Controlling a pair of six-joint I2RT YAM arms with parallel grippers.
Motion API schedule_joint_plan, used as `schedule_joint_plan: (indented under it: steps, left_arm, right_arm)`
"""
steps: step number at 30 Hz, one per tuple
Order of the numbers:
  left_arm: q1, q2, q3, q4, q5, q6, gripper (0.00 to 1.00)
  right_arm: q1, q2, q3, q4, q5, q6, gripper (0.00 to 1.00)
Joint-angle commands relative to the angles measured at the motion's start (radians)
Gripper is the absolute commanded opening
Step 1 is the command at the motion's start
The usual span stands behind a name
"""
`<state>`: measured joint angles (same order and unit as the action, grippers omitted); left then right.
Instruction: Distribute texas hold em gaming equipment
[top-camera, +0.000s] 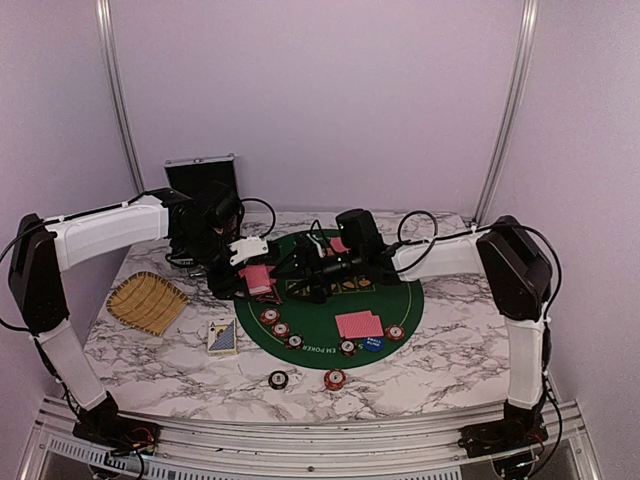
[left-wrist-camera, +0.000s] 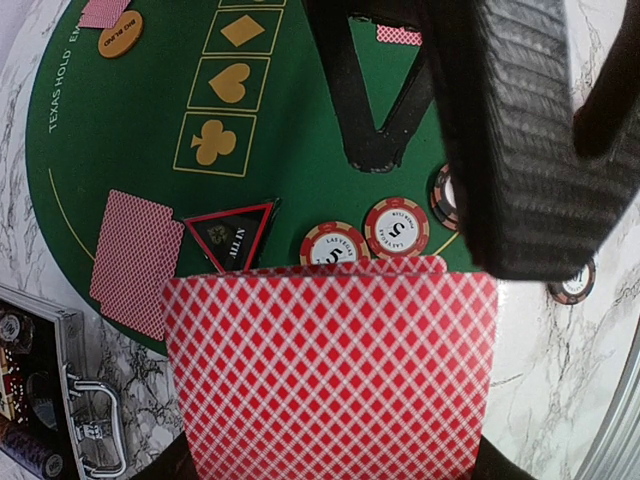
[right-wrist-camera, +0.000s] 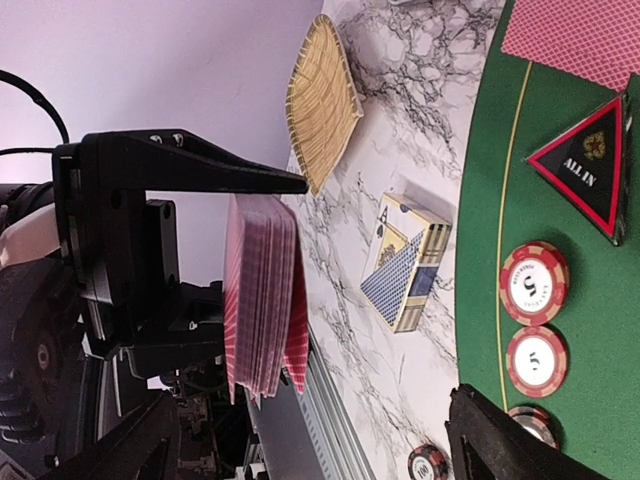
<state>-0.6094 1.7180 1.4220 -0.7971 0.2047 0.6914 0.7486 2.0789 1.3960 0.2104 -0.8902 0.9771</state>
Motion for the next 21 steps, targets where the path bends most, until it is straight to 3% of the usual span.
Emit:
schedule_joint_plan:
  steps: [1,21]
  left_arm:
    - [0.002,-0.024,0.024,-0.009,0.019,-0.010,0.00]
    - [0.002,-0.018,0.028,-0.009,0.019,-0.016,0.00]
  right_arm:
    - [0.012,0.024,0.054,0.081,-0.026,0.042,0.90]
    - [0.070,0.194,0.222,0.262,-0.089,0.198,0.90]
